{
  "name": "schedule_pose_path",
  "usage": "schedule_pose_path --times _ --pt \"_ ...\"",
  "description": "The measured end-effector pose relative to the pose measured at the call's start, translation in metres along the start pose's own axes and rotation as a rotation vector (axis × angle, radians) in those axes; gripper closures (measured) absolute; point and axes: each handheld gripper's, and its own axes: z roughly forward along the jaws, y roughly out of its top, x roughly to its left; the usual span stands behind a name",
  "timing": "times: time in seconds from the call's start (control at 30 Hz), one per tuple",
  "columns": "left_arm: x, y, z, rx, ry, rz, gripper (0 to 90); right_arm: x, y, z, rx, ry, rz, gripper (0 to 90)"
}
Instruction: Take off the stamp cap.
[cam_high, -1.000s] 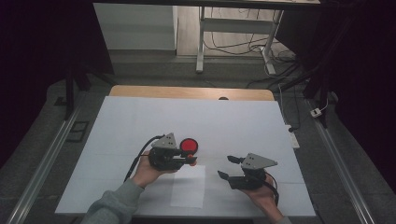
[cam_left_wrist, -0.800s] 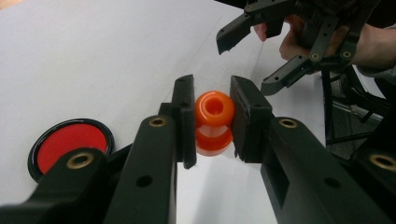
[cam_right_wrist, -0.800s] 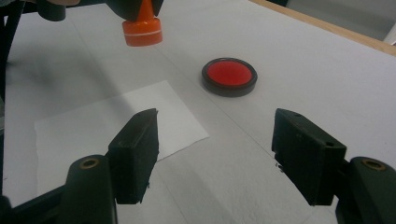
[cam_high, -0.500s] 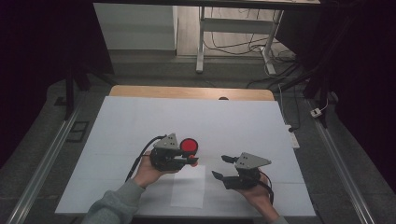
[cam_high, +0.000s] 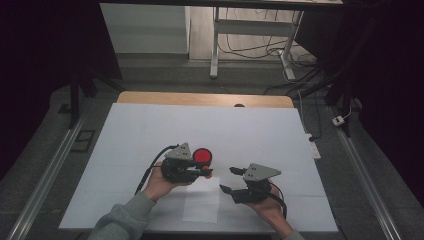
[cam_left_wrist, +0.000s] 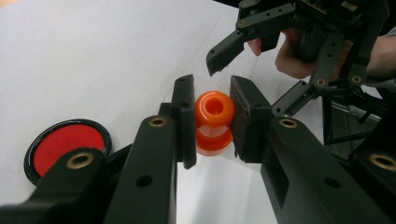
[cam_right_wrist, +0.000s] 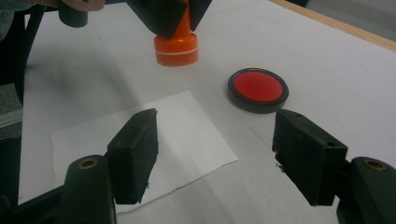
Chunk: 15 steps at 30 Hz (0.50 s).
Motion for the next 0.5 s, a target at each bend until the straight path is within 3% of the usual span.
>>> schedule_pose_path --times 0.5 --pt "0.0 -0.001 0.003 0.01 -0.006 0.001 72.1 0.006 0.007 0.018 0.011 0.034 -0.009 31.2"
